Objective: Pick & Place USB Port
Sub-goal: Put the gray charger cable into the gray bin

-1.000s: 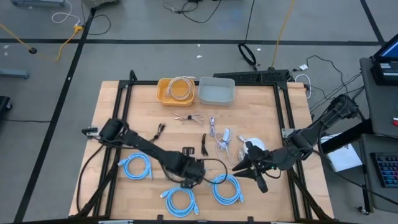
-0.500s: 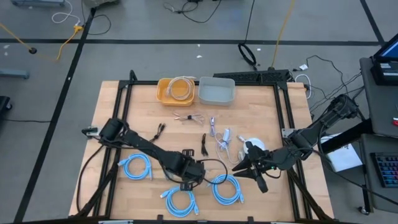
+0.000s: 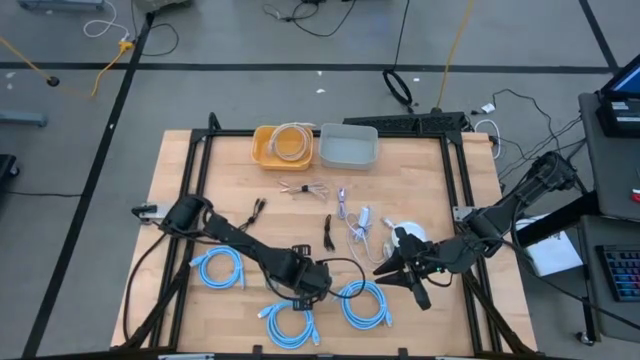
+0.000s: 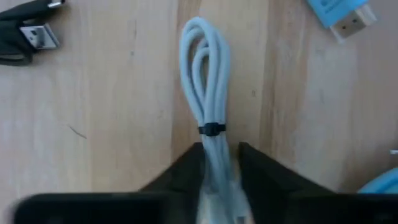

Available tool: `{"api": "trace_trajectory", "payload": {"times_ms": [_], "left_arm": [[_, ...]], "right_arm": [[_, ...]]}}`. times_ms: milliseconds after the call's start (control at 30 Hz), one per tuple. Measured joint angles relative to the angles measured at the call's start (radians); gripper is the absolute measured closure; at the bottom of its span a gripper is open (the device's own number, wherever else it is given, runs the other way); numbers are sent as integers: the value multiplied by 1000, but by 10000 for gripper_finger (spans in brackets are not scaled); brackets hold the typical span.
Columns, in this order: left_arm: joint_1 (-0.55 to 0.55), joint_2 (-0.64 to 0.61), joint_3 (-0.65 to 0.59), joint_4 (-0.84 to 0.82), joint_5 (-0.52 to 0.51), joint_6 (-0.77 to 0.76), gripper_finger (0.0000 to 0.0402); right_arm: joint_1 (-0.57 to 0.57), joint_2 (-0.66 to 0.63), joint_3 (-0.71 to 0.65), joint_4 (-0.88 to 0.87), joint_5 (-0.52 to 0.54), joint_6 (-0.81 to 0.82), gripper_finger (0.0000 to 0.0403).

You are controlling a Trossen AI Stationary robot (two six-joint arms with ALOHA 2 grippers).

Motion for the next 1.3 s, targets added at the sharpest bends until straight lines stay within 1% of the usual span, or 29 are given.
{"api": "trace_trajectory", "payload": {"times_ms": [33,67,100,233,367,500,567,633,700,800,900,1000,1167,1300], "left_arm": [[1,-3,-1,0,0,-1,352],[5,-4,-1,1,0,-3,372],[7,-4,-1,1,-3,-13,379],[34,-8,0,-2,-9,-80,375],[74,-45,-2,6,-36,-105,383],[137,-143,-2,-5,-111,-110,384],[190,-201,-2,0,-159,-91,384],[260,-269,-2,32,-172,-72,384],[341,-331,0,79,-147,-37,384],[484,-391,0,147,-78,29,384],[631,-416,1,182,13,84,384],[753,-411,1,163,88,164,385],[865,-349,8,160,191,331,385],[888,-255,99,123,210,463,385]], "right_arm": [[0,0,0,0,0,3,326],[0,0,0,-2,0,3,326],[0,0,0,-3,0,4,326],[0,0,0,-4,1,2,326],[0,0,0,-9,40,-4,326],[0,0,0,-10,101,-8,326],[0,0,0,-13,124,-14,326],[0,0,0,-14,138,-16,326],[-2,0,0,-15,159,-30,326],[-10,0,0,-14,197,-52,326],[-25,0,0,-12,234,-70,326],[-43,0,-1,-11,263,-83,326],[-84,0,-1,-16,314,-83,326],[-137,0,-1,-14,317,-73,326]]}}
